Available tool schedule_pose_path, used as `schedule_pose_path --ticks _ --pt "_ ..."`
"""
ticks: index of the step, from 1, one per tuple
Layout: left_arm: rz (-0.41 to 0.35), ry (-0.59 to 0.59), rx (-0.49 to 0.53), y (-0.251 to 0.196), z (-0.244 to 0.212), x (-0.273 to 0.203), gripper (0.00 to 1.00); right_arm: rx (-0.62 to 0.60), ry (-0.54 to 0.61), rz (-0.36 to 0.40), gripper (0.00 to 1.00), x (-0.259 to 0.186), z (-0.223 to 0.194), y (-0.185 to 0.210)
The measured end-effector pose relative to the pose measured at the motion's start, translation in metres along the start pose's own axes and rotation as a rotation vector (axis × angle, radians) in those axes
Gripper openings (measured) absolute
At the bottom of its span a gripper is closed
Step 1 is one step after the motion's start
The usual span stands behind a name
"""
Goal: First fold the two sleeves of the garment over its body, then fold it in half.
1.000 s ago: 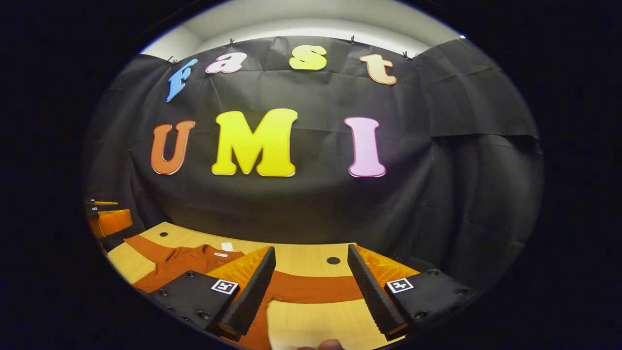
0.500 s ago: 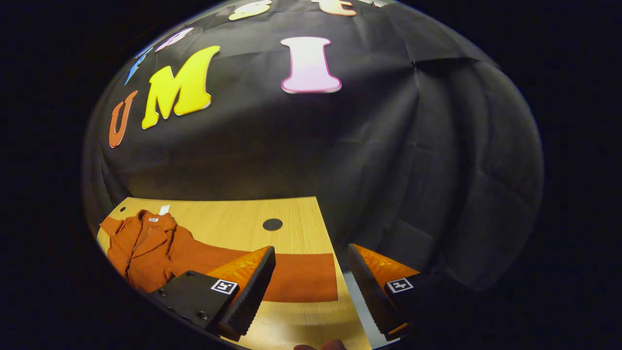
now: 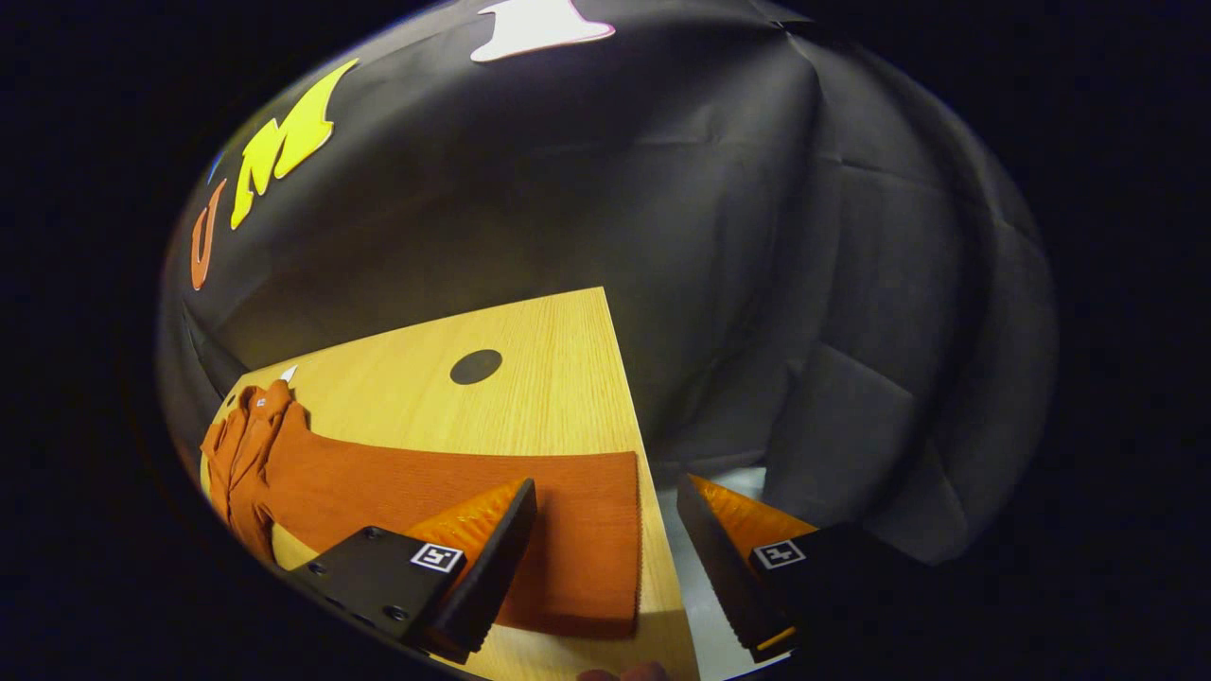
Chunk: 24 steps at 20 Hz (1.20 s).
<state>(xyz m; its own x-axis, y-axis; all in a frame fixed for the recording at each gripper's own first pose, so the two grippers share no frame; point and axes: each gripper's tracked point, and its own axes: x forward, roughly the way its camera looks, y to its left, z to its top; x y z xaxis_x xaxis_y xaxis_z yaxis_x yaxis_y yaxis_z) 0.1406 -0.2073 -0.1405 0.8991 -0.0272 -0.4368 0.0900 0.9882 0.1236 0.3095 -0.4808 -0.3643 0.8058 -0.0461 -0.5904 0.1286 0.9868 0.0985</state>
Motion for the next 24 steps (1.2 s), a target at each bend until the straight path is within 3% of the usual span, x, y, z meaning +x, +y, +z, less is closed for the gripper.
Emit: schedule_pose_path --ticks 2,4,6,9,13,15,17,21,24 --pt "0.0 -0.012 0.035 -0.001 0.006 0.004 0.96 0.029 0.002 0.017 0.96 0.005 0.001 -0.001" --pt "-0.009 -0.021 0.047 -0.005 0.009 0.007 0.96 0.05 0.025 0.057 0.92 0.006 -0.005 -0.001" --pt "-0.014 -0.016 0.041 -0.009 0.008 0.008 0.96 0.053 0.027 0.074 0.75 -0.006 -0.004 -0.005" --pt "-0.023 -0.008 0.037 -0.012 0.005 0.009 0.96 0.032 0.049 0.095 0.63 -0.013 -0.013 -0.01" --pt "-0.009 -0.014 0.033 -0.007 0.007 0.008 0.98 0.038 0.113 0.004 0.56 -0.018 -0.017 -0.014" --pt "-0.003 -0.024 0.029 -0.004 0.009 0.006 0.98 -0.058 0.135 -0.079 0.42 -0.027 -0.015 -0.021" --pt "-0.003 -0.029 0.025 0.0 0.009 0.003 0.98 -0.075 0.157 -0.046 0.05 -0.024 -0.024 -0.006" --pt "0.0 -0.059 0.01 0.011 0.012 -0.006 0.98 -0.017 0.201 0.041 0.05 -0.034 -0.025 0.027" --pt "0.021 -0.08 -0.011 0.034 0.012 -0.016 0.98 0.04 0.178 0.06 0.05 -0.054 -0.004 0.044"
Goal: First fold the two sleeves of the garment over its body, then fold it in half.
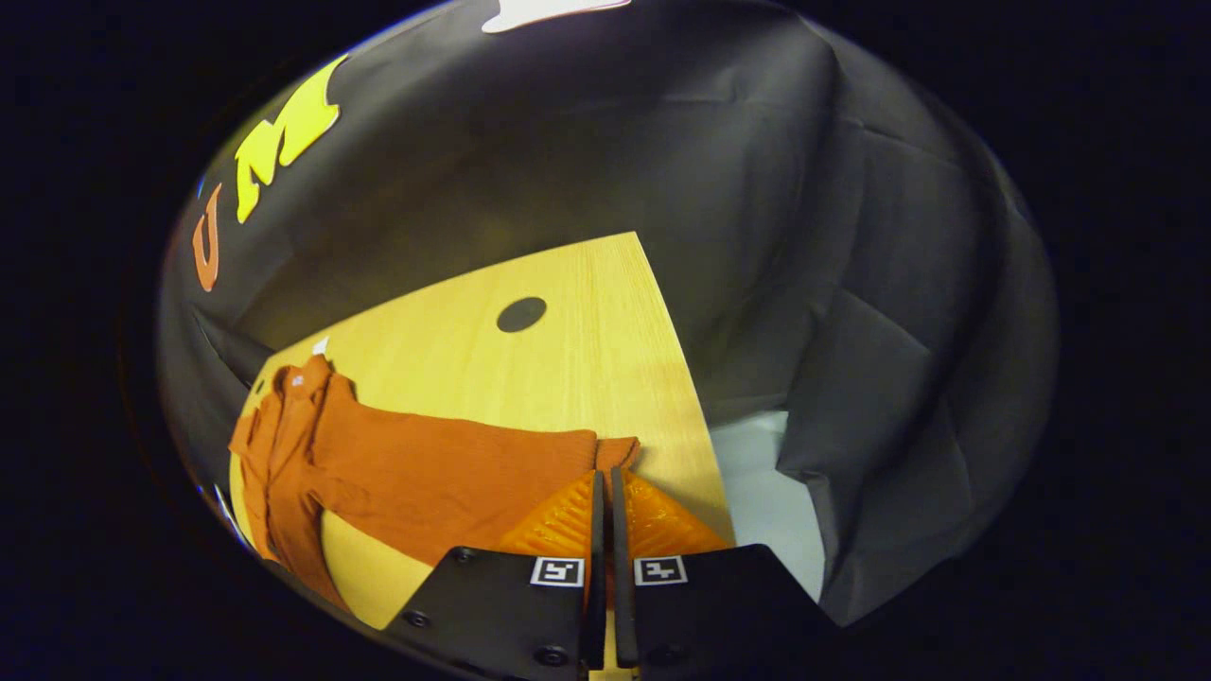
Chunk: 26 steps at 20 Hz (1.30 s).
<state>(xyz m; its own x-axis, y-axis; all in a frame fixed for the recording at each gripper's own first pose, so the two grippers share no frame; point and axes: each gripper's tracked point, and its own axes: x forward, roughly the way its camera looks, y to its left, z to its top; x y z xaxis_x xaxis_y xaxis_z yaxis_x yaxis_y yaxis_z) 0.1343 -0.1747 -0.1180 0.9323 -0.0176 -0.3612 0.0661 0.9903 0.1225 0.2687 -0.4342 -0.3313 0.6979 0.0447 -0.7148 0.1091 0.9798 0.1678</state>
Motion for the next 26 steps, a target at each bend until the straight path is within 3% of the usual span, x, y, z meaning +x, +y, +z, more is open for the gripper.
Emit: schedule_pose_path --ticks 3,8,14,20,26 --pt "0.021 -0.022 -0.035 0.031 -0.001 -0.007 0.98 -0.002 -0.102 -0.017 0.05 -0.04 0.039 0.022" --pt "0.038 -0.074 -0.069 0.106 -0.006 -0.027 0.98 -0.026 -0.197 -0.03 0.05 -0.11 0.084 0.105" --pt "0.068 -0.152 -0.062 0.213 -0.011 -0.049 0.98 -0.023 -0.218 -0.01 0.05 -0.168 0.103 0.244" --pt "0.104 -0.194 -0.133 0.292 -0.017 -0.066 0.98 -0.092 -0.22 0.074 0.04 -0.177 0.109 0.405" --pt "0.195 -0.201 -0.179 0.364 -0.034 -0.087 0.98 -0.146 -0.121 0.204 0.04 -0.139 0.062 0.555"
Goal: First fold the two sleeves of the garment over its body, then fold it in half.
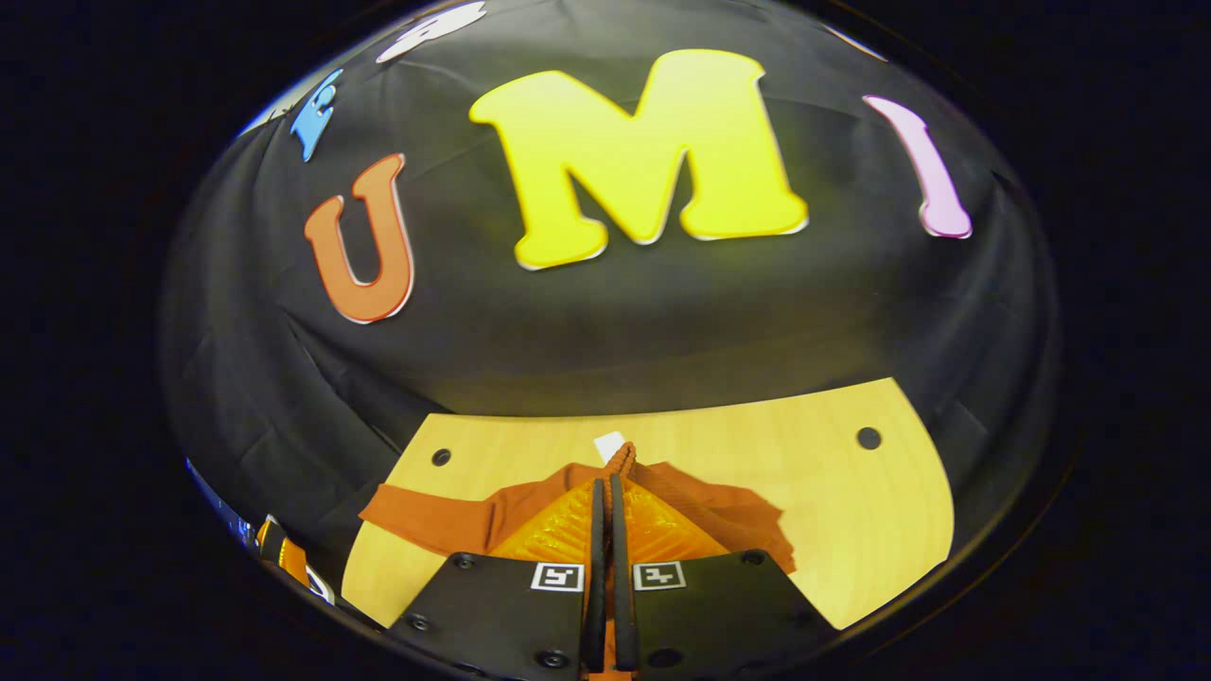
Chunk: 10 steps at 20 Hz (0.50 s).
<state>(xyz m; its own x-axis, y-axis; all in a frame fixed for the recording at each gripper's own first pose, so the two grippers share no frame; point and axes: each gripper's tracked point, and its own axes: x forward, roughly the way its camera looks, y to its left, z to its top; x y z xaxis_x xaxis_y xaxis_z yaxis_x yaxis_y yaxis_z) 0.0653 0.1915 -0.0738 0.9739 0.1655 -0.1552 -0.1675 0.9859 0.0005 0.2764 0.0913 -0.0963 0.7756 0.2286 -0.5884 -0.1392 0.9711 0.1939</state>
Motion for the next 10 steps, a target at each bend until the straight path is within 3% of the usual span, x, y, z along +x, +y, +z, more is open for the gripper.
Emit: schedule_pose_path --ticks 4,10 --pt "0.086 0.007 -0.031 0.047 -0.009 -0.01 0.98 -0.01 0.084 0.048 0.04 0.062 -0.037 0.057" --pt "0.193 0.056 -0.039 0.102 -0.033 -0.027 0.98 -0.019 0.218 0.074 0.02 0.162 -0.113 0.107"
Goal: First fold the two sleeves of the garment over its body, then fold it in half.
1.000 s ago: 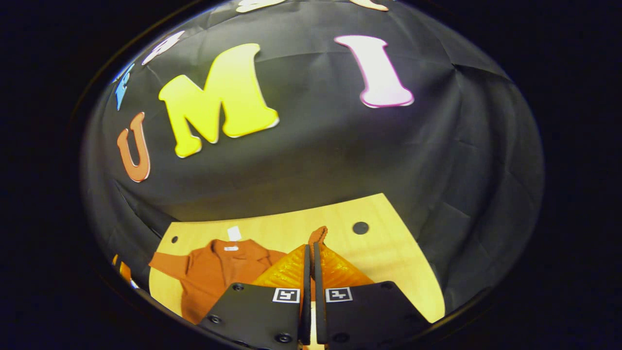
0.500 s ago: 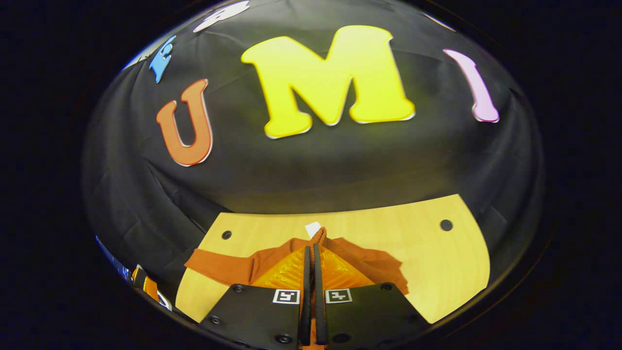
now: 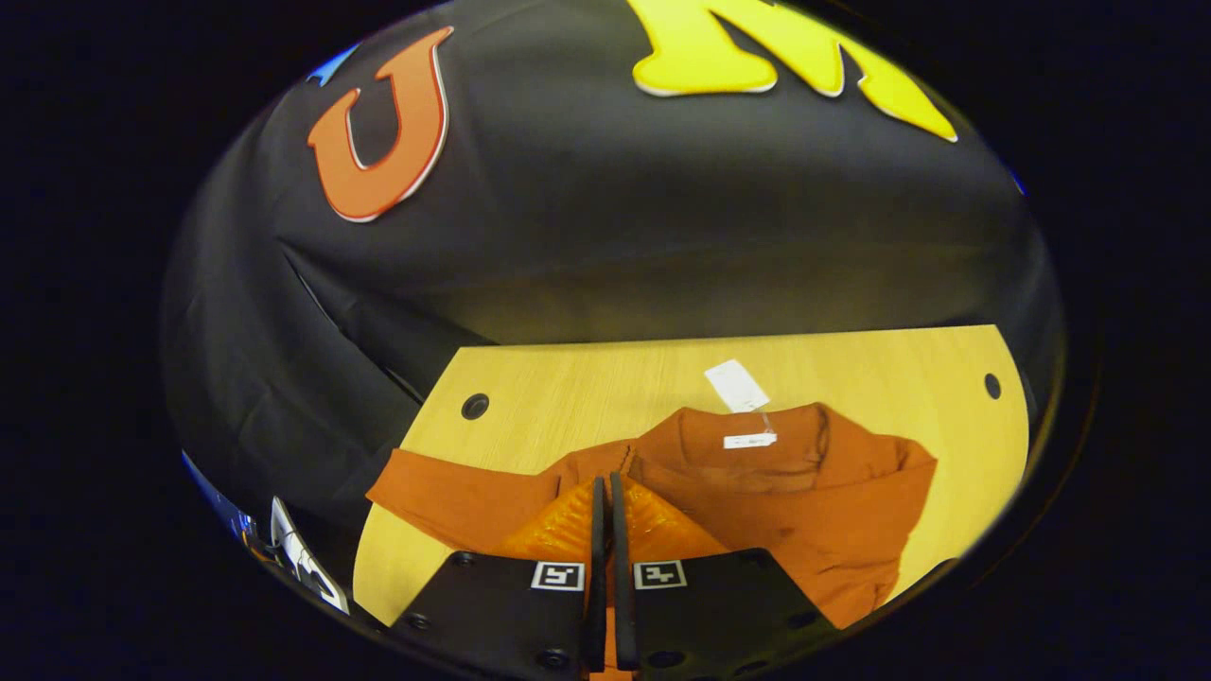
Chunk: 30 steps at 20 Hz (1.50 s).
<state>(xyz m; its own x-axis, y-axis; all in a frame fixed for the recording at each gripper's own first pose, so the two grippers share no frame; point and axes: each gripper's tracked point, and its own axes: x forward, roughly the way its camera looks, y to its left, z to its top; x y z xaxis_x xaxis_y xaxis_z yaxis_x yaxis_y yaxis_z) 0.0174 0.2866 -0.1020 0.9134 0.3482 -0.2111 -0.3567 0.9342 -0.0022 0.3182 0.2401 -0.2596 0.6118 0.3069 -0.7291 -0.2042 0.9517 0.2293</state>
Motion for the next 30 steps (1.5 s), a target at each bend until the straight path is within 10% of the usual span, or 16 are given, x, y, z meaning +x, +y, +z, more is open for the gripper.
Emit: schedule_pose_path --ticks 6,13,15,17,24,30 --pt "0.076 0.018 -0.015 0.027 -0.004 -0.002 0.98 0.032 0.092 -0.012 0.05 0.082 -0.043 0.017" --pt "0.046 -0.005 0.007 0.015 0.008 0.019 0.98 0.047 0.053 0.01 0.02 0.077 -0.04 0.024" --pt "0.025 -0.003 0.005 0.011 0.008 0.027 0.98 0.05 0.04 0.042 0.37 0.066 -0.035 0.034" --pt "0.007 -0.009 -0.005 0.014 0.006 0.032 0.98 0.059 0.023 0.083 0.67 0.046 -0.028 0.044" --pt "-0.058 0.129 -0.042 0.074 -0.028 0.125 0.97 -0.019 0.024 0.283 0.67 -0.106 -0.054 0.064" --pt "-0.163 0.379 -0.187 0.106 -0.117 0.208 0.98 -0.079 -0.006 0.202 0.67 -0.201 -0.065 -0.007"
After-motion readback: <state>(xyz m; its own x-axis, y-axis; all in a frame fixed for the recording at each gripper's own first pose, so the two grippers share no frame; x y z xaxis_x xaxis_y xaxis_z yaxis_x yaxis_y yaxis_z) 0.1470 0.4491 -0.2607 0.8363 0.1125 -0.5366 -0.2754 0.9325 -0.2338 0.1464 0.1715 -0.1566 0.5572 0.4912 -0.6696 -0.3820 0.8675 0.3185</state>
